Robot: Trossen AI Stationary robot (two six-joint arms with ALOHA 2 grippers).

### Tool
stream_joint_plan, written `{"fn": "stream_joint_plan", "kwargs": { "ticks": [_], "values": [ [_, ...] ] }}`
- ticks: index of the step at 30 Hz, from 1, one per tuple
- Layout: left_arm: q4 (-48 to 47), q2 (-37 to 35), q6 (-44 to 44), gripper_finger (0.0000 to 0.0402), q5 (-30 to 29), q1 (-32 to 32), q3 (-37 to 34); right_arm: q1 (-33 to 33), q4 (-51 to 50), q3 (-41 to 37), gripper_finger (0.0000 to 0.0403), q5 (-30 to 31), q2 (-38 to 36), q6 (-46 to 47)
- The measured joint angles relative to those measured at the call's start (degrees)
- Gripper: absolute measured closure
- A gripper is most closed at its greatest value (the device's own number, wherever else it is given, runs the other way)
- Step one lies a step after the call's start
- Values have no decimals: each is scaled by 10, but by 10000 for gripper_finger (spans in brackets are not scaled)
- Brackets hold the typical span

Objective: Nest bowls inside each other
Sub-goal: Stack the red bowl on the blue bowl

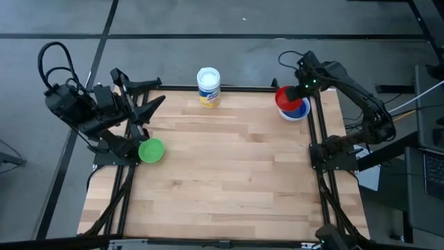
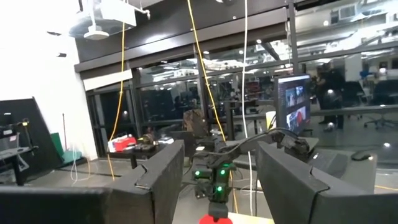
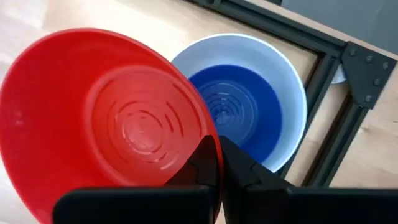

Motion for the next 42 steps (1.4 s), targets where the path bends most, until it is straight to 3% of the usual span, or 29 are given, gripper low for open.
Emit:
{"fn": "stream_joint_plan", "kwargs": {
  "ticks": [19,24,29,34,42],
  "values": [
    [0,0,-7,208,31,-45,0,8,85,-15,401,115,66,234],
    [0,0,-6,208,36,-65,0,4,72,-11,401,105,86,285],
    [0,0,6,208,44,-81,0,4,45,-36,401,31,105,339],
    [-9,-8,13,208,46,-92,0,11,65,-77,401,28,78,380],
    [-29,-31,12,208,45,-106,0,12,83,-80,401,104,28,512]
  ]
}}
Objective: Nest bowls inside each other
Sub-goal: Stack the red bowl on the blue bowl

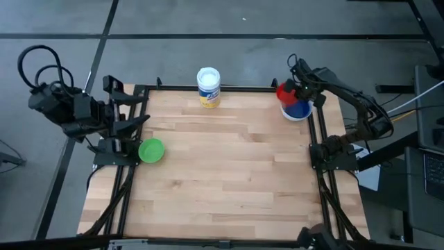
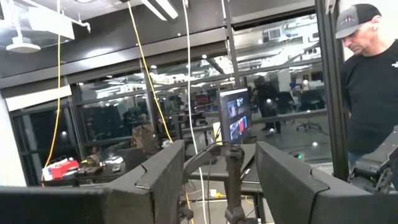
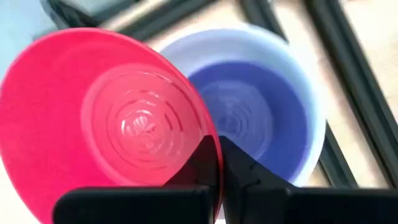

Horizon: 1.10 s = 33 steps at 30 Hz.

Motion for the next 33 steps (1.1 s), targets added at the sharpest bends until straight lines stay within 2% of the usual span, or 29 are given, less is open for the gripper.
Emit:
{"fn": "stream_joint_plan", "kwargs": {
  "ticks": [12,21,26,33],
  "values": [
    [-27,-16,10,208,10,-2,0,7,-53,-6,401,46,-83,216],
    [-28,-25,21,208,15,-2,0,69,-18,-123,401,16,-159,455],
    [-27,-31,21,208,15,-2,0,91,-4,-179,401,24,-200,519],
    [-24,-33,17,208,15,-2,0,91,9,-198,401,55,-215,517]
  ]
}}
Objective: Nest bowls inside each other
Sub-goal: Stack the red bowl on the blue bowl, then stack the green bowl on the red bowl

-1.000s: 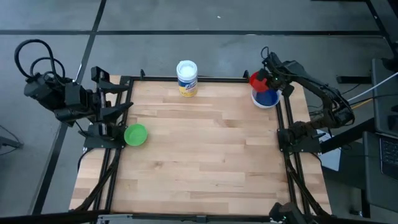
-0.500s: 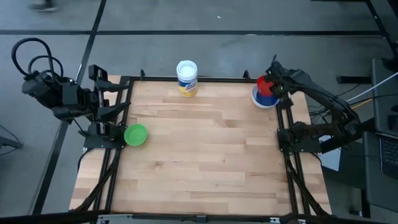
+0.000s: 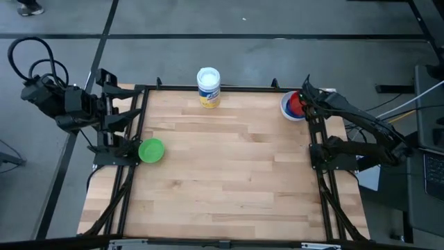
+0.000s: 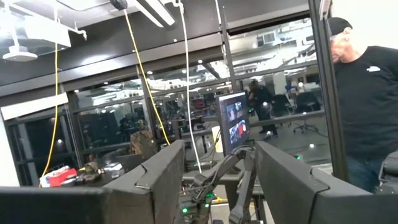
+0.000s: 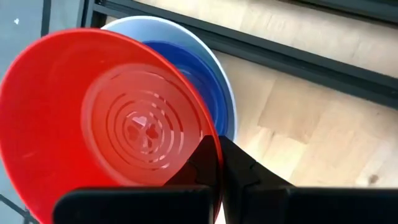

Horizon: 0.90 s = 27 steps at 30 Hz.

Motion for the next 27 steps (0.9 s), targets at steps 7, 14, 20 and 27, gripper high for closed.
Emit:
{"fn": "stream_joint_plan", "kwargs": {
  "ticks": [7,14,20,27],
  "values": [
    [2,0,0,208,5,0,0,-13,0,0,401,-1,0,-28],
    [2,-2,1,208,10,0,0,-21,35,0,334,-11,0,-86],
    [2,-8,4,208,14,0,0,-21,49,0,247,-11,0,-98],
    [-5,-10,7,208,14,0,0,-13,259,0,197,-29,3,-249]
  ]
}}
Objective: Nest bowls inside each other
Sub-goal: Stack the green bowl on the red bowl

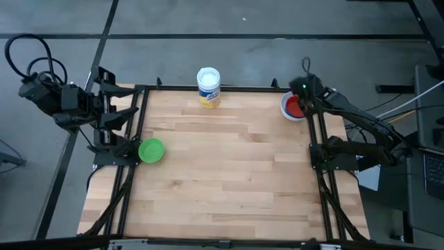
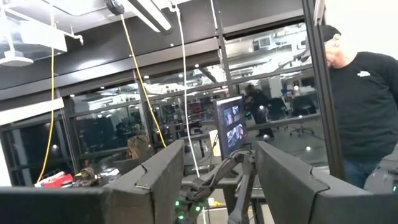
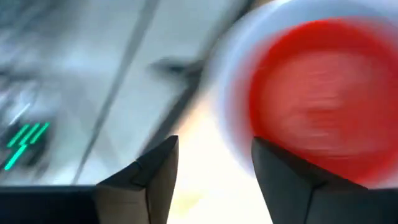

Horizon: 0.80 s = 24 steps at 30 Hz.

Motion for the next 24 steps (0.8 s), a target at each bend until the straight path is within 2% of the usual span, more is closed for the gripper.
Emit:
{"fn": "stream_joint_plan", "kwargs": {
  "ticks": [3,5,7,9,11,14,16,18,22,24],
  "values": [
    [-3,0,6,208,-4,0,0,34,152,0,193,-119,17,-122],
    [-8,-2,12,208,-14,0,0,75,228,4,197,-236,41,-164],
    [-20,-7,12,208,-35,1,0,125,271,19,206,-321,67,-184],
    [-47,-14,-2,208,-85,1,0,176,285,50,217,-349,91,-207],
    [-92,-24,-39,208,-159,1,0,220,283,89,228,-358,113,-257],
    [-186,-42,-142,208,-259,-3,0,277,294,168,243,-385,134,-330],
    [-282,-54,-243,208,-295,-13,0,315,300,233,250,-408,138,-375],
    [-389,-67,-374,208,-271,-23,0,346,299,296,254,-428,138,-405],
    [-678,-57,-699,213,-152,8,1,385,262,412,256,-438,138,-451],
    [-836,-24,-871,221,-39,55,-2,396,189,467,253,-437,138,-485]
  ]
}}
